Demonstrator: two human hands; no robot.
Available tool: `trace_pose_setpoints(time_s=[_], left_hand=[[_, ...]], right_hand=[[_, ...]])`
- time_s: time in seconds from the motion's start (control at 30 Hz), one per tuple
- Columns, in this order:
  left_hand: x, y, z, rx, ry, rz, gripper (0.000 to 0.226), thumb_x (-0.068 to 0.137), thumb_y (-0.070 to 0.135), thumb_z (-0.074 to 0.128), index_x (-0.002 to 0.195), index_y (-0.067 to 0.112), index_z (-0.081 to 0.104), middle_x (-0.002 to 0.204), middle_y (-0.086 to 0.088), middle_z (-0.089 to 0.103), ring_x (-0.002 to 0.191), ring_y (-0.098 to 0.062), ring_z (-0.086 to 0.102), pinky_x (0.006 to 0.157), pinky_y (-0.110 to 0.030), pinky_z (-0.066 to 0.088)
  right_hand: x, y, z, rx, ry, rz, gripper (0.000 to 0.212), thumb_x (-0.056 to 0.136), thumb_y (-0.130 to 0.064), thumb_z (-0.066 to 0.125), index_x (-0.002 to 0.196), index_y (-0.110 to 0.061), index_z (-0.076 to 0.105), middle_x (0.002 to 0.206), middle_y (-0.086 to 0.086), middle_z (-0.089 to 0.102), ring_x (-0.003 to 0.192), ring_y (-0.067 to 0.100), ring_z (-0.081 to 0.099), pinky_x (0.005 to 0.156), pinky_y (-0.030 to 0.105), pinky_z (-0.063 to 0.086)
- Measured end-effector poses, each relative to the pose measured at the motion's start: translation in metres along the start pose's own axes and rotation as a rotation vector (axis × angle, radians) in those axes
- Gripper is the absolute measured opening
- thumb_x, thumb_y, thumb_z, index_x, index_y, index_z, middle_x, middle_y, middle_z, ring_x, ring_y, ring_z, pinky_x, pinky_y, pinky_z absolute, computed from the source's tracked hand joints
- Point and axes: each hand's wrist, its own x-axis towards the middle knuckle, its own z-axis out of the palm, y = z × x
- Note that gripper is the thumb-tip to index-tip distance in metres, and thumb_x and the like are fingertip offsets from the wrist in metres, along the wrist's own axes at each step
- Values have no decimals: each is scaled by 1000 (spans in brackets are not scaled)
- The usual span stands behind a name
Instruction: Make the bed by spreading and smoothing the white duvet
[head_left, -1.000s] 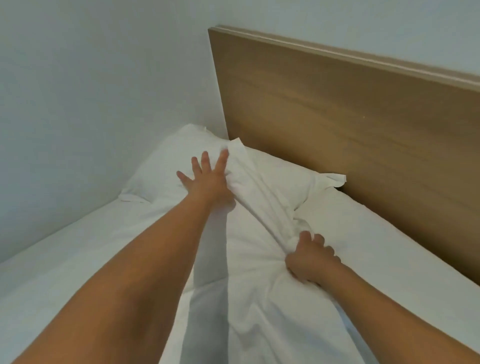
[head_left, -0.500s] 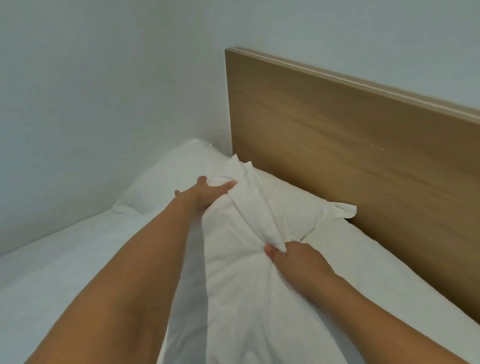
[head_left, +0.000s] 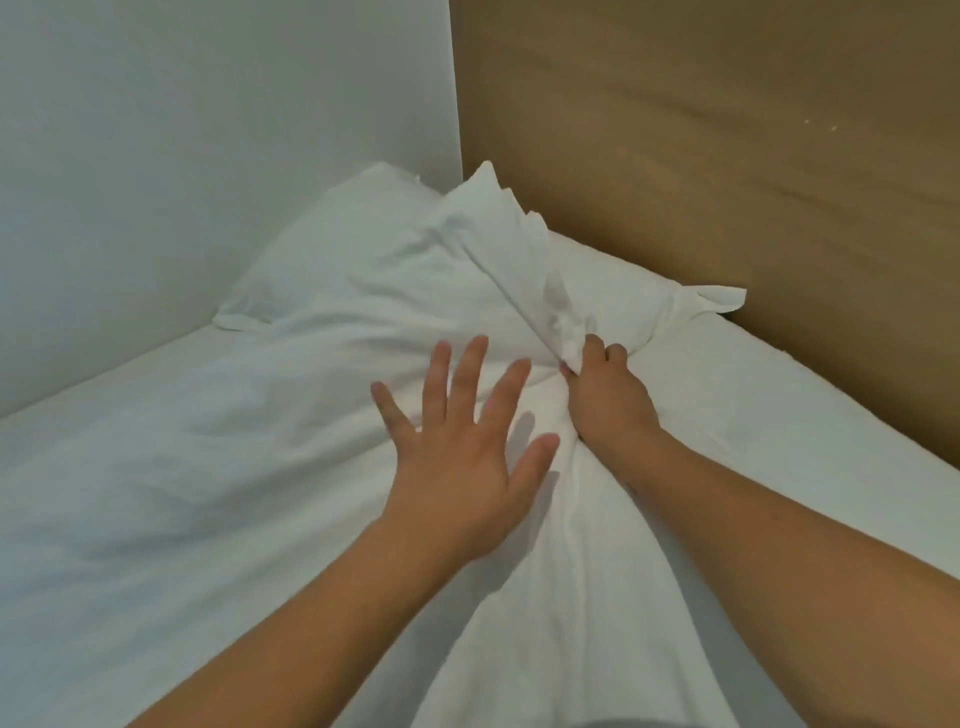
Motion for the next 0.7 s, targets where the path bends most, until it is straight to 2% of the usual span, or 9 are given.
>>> trace_pose_setpoints(time_s=[0.07,0.13,0.2,0.27,0.33,0.4,0.5,0.57,0.7], left_hand=[[-30,-18,34,74,-127,-36,69,88,74,3,148,46,-16,156,11,-32,141,-18,-36,104,-71,-19],[-32,-45,64,39,-214,-135,71,86,77,0,148,47,-19,156,13,-33,140,-15,-36,104,-73,-13],[-30,-55,82,-33,-192,-195,70,87,75,1,147,47,-21,156,14,-32,141,-15,-35,105,-73,-11],[-40,-45,88,-129,-138,-231,68,89,73,1,147,47,-21,157,14,-29,143,-17,-32,107,-71,-11],[-65,-27,82,-241,-94,-303,67,88,72,0,148,47,-17,159,14,-24,145,-17,-26,109,-69,-11],[-107,-13,73,-313,-71,-328,68,88,72,3,149,47,-14,159,15,-20,147,-15,-22,111,-66,-11],[-187,10,65,-269,-108,-200,70,87,74,5,148,48,-17,157,17,-26,146,-14,-24,112,-63,-14],[-237,31,69,-205,-150,-100,74,83,77,4,145,48,-24,155,16,-33,144,-13,-29,112,-62,-15],[-302,75,93,-80,-256,49,85,77,87,8,139,49,-35,150,15,-41,140,-14,-37,109,-65,-17]], right_hand=[[-7,0,-6,21,32,-19,51,104,-35,38,146,-9,26,131,19,43,105,39,57,78,37,44],[-20,-5,-17,64,39,-31,58,102,-43,36,149,-10,22,138,18,40,115,39,52,85,41,43],[-42,-11,-28,-128,100,-100,71,100,-53,32,154,-15,7,152,15,27,130,37,42,103,48,35],[-77,-14,-35,-336,187,-261,76,98,-60,26,155,-17,0,161,11,12,145,31,23,117,54,14],[-123,-11,-37,-411,143,-397,77,96,-63,21,156,-19,3,163,8,4,149,26,9,120,54,0],[-168,4,-32,-477,70,-469,76,96,-64,15,156,-19,4,164,6,0,150,24,3,120,52,-5],[-217,46,-28,-613,42,-492,74,96,-63,8,156,-21,0,164,6,-8,151,25,-7,119,52,-11],[-242,74,-35,-648,91,-462,73,95,-63,8,156,-24,-2,163,5,-13,150,26,-12,117,55,-14],[-295,113,-38,-658,141,-384,73,94,-65,10,155,-28,-3,163,5,-12,150,29,-11,114,60,-14]])
